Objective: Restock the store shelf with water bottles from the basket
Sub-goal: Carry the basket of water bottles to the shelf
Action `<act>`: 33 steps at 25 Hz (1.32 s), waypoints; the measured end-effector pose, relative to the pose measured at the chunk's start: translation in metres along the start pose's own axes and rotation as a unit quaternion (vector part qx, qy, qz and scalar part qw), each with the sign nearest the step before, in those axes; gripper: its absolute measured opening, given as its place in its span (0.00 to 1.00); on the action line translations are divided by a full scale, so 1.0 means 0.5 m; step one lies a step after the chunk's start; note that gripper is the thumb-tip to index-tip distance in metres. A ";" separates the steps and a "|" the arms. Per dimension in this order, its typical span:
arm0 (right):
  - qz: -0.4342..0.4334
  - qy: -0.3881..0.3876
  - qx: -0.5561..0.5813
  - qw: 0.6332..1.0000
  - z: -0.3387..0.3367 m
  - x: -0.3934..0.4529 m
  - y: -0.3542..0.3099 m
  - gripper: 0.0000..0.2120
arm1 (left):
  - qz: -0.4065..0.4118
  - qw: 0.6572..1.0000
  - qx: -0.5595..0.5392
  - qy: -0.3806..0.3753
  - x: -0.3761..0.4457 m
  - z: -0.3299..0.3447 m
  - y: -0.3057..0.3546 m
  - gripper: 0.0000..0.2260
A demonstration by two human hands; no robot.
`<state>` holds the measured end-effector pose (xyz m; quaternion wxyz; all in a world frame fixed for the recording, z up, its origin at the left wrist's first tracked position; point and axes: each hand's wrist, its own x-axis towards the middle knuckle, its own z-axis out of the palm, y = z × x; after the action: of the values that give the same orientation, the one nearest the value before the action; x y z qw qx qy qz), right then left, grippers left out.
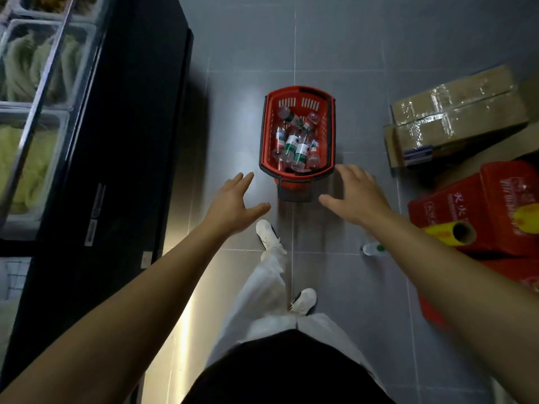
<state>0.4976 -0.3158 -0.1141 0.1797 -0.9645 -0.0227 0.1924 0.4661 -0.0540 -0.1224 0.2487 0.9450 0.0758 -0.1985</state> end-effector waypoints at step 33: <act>0.176 -0.121 0.190 0.958 0.251 0.997 0.309 0.45 | -0.128 0.977 -0.134 -0.106 1.033 0.263 0.046 0.35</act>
<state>0.9069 -0.3613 -0.4580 0.3187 -0.8708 0.1628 0.3371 0.8975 -0.1167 -0.4302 0.3523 0.8592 0.1957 -0.3154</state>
